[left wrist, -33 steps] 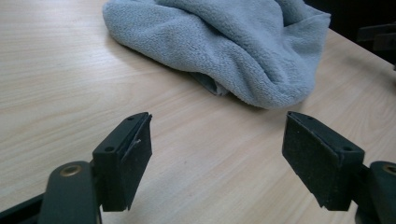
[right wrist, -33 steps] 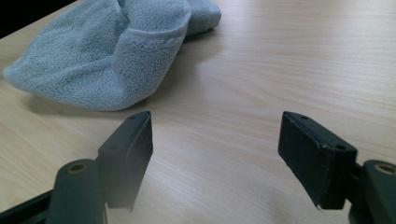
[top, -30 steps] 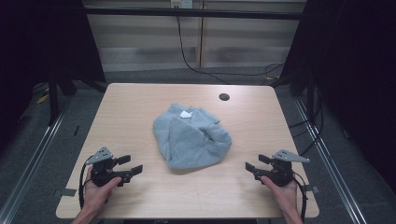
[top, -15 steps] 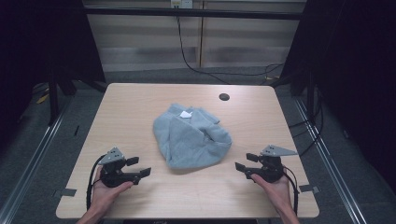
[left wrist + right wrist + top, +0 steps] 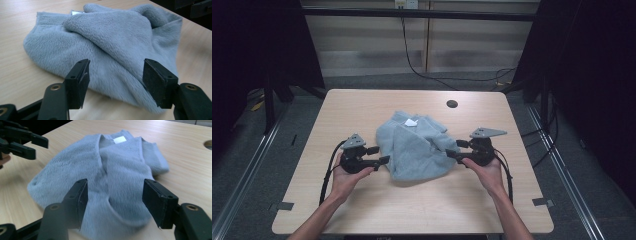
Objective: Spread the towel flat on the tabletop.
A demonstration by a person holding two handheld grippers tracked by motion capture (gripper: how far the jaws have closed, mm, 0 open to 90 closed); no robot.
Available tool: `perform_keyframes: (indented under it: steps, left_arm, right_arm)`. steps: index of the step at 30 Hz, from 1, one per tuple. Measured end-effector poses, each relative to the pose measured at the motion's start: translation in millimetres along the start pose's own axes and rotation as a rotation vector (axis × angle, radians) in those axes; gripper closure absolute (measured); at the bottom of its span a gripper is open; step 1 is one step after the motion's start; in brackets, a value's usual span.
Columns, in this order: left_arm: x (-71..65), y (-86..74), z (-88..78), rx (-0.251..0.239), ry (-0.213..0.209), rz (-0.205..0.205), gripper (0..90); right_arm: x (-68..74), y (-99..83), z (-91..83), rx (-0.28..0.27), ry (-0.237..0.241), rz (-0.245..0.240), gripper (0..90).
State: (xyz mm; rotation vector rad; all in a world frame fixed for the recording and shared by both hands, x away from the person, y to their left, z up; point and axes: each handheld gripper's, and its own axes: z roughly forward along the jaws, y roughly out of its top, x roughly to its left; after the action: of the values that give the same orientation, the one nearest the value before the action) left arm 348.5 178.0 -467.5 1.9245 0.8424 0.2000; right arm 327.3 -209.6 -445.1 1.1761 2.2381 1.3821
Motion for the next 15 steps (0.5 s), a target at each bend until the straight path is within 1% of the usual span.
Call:
perform_keyframes:
  steps: [1, 2, 3, 4, 5, 6, 7, 8, 9, 10, 11, 12, 13, 14, 15]
  left_arm:
    - [0.8, 0.0, 4.8, 0.014, 0.0, -0.005, 34.9]
    - [1.6, -1.0, 11.2, 0.031, -0.006, -0.005, 34.0]
    - [2.2, -6.9, 23.4, 0.074, -0.004, 0.008, 34.0]
    - [2.2, -6.9, 23.4, 0.074, -0.004, 0.008, 33.5]
    - [2.4, -12.0, 29.7, 0.095, 0.007, 0.02, 32.5]
    - [4.4, -17.8, 34.7, 0.115, 0.003, 0.012, 32.0]
    - [4.4, -17.8, 34.7, 0.115, 0.003, 0.012, 31.6]
    - [6.4, -20.3, 36.3, 0.121, -0.007, 0.004, 31.6]
    - [6.4, -20.3, 36.3, 0.121, -0.007, 0.004, 32.1]
    - [7.1, -20.6, 36.2, 0.127, -0.018, 0.004, 35.1]
    - [6.9, -21.1, 36.1, 0.128, -0.023, 0.012, 38.2]
    - [4.8, -23.4, 37.9, 0.138, -0.033, 0.037, 40.4]
    - [3.6, -24.1, 38.3, 0.144, -0.036, 0.051, 42.3]
    - [3.6, -24.1, 38.3, 0.144, -0.036, 0.051, 45.6]
    - [2.3, -23.9, 38.4, 0.144, -0.037, 0.053, 48.2]
  right_arm:
    - [0.0, 5.4, 13.3, 0.029, 0.002, -0.006, 34.9]
    - [-0.1, 6.4, 20.2, 0.045, -0.003, -0.016, 34.4]
    - [-0.7, 5.6, 26.4, 0.049, -0.003, -0.016, 33.7]
    - [-0.7, 5.6, 26.4, 0.049, -0.003, -0.016, 33.7]
    - [-2.7, 0.3, 40.9, 0.076, -0.003, -0.004, 30.8]
    - [-2.7, -2.2, 45.5, 0.089, -0.012, -0.009, 30.6]
    - [-2.6, -5.5, 51.5, 0.107, -0.018, -0.016, 29.6]
    - [-2.0, -8.8, 57.1, 0.121, -0.012, -0.009, 28.7]
    - [-2.0, -8.8, 57.1, 0.121, -0.012, -0.009, 28.7]
    - [0.0, -16.4, 67.7, 0.15, -0.015, -0.01, 29.7]
    - [0.8, -19.4, 70.7, 0.162, -0.007, -0.003, 31.2]
    - [1.4, -23.8, 74.7, 0.183, 0.003, -0.005, 35.4]
    - [3.0, -28.3, 77.4, 0.186, 0.003, -0.007, 37.8]
    - [4.1, -30.4, 76.8, 0.169, 0.001, -0.009, 42.4]
    - [4.8, -31.0, 75.7, 0.168, 0.014, -0.004, 49.9]
